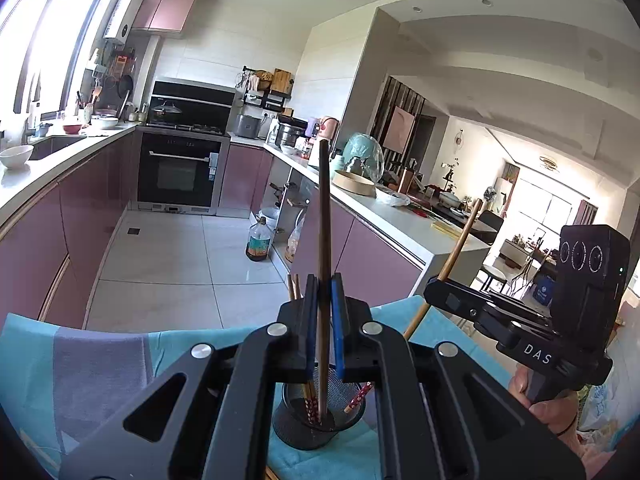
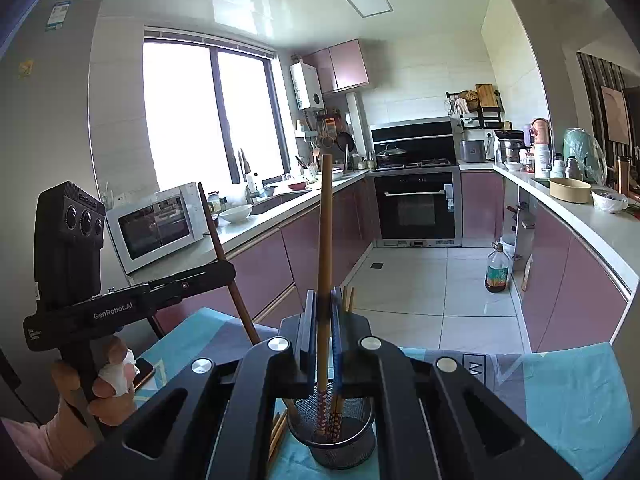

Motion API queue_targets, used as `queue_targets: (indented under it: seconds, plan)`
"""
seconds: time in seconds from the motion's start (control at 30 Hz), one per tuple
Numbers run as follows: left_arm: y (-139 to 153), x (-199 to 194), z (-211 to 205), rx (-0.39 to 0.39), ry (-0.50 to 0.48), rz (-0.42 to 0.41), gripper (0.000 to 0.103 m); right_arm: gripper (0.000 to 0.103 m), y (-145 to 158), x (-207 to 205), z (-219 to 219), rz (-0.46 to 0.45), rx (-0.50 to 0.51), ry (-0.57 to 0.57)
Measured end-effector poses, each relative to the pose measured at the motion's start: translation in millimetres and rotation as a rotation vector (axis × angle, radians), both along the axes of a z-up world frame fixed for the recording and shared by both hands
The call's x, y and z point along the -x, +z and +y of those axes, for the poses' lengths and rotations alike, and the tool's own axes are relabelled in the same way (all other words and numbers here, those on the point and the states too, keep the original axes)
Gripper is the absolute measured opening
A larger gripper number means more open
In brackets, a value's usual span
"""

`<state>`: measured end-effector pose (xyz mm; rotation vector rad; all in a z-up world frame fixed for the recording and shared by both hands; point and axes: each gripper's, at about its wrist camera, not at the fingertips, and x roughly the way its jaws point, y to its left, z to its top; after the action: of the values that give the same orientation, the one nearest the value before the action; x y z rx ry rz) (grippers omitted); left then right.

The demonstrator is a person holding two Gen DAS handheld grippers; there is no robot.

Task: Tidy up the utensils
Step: 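Raise the left gripper's chopstick into the mesh cup while the right inserts its own, then open the left gripper to drop its chopstick while the right gripper releases too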

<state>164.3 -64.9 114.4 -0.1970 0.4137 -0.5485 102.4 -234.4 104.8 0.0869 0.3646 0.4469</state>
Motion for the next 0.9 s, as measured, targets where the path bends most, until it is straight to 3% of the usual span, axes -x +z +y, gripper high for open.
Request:
queue_targets:
  seconds: [0.23,0.5,0.67,0.9]
  plan:
    - [-30,-23,-22,-0.094,-0.017,0.095,0.007,0.005,-21,-17,9,0.080,0.045,0.010]
    - [-64,-39,-36,-0.180,-0.053,0.174,0.007,0.005,-53,-44,22,0.244,0.126,0.025]
    - [-68,-54,-35,-0.190,-0.049,0.192,0.007,0.006,-65,-59,24,0.308,0.138,0.012]
    - [-74,-78,-39,-0.194,-0.041,0.221,0.008,0.007,-69,-69,28,0.319,0.130,-0.009]
